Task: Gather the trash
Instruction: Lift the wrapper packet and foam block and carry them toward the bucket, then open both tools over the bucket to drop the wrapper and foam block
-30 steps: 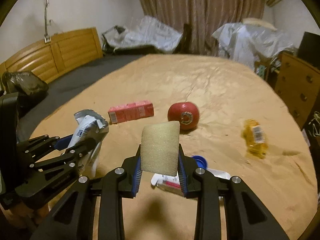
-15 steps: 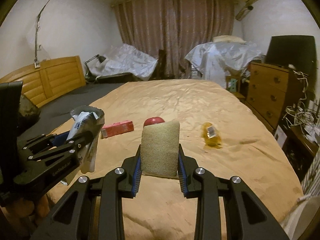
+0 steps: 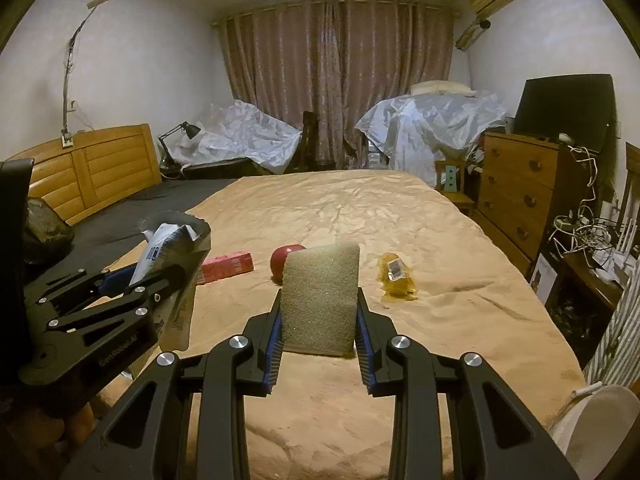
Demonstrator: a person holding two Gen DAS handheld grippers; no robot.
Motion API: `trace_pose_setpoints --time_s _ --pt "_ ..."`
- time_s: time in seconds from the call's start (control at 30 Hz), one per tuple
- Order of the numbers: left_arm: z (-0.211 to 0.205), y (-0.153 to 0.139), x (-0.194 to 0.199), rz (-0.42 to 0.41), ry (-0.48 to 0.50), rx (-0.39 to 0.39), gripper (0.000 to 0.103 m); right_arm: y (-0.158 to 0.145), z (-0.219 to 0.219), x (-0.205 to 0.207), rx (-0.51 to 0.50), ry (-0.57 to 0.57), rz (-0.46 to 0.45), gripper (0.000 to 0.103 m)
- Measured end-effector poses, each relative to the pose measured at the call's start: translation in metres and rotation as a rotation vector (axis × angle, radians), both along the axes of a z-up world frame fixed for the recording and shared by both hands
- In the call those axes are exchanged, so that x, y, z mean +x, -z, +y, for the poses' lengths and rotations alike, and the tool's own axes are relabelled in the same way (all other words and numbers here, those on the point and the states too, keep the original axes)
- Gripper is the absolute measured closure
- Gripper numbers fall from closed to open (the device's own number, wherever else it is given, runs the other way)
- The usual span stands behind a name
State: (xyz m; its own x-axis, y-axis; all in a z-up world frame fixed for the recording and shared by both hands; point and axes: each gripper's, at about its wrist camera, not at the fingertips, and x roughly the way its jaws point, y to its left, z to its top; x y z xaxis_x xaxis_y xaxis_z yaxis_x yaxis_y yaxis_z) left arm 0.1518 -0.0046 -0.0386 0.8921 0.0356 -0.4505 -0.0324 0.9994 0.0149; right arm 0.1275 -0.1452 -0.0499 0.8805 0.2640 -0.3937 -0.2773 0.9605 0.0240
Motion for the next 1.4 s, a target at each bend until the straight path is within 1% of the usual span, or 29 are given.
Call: trace_pose_setpoints --time_s 0.2,0.37,0.6,0.93,1.17,1.27,1.4 --pt "-0.024 -0.005 0.002 -0.003 0.054 0.0 0.073 -0.01 -0.026 -0.015 -0.012 0.045 -0.006 0.071" --pt "-0.056 -0.009 0.003 -0.007 0.122 0.005 0.073 -0.018 -0.061 -0.029 -0.022 0.105 -0.01 0.071" --pt "-0.105 -0.013 0.002 -0.01 0.218 0.004 0.073 -0.022 -0.118 -0.053 -0.027 0.2 -0.01 0.071" --pt "-0.182 -0.014 -0.007 0.0 0.374 0.013 0.073 -0.026 -0.215 -0.095 -0.045 0.345 -0.005 0.071" --pt "-0.241 -0.013 -0.018 0.015 0.494 0.022 0.073 -0.022 -0.288 -0.121 -0.057 0.449 0.03 0.071" --pt "-0.265 -0.012 -0.022 0.026 0.542 0.022 0.073 -0.018 -0.32 -0.131 -0.054 0.484 0.057 0.071" --pt "-0.296 -0.006 -0.025 0.059 0.602 0.037 0.073 -0.006 -0.363 -0.14 -0.034 0.522 0.116 0.071"
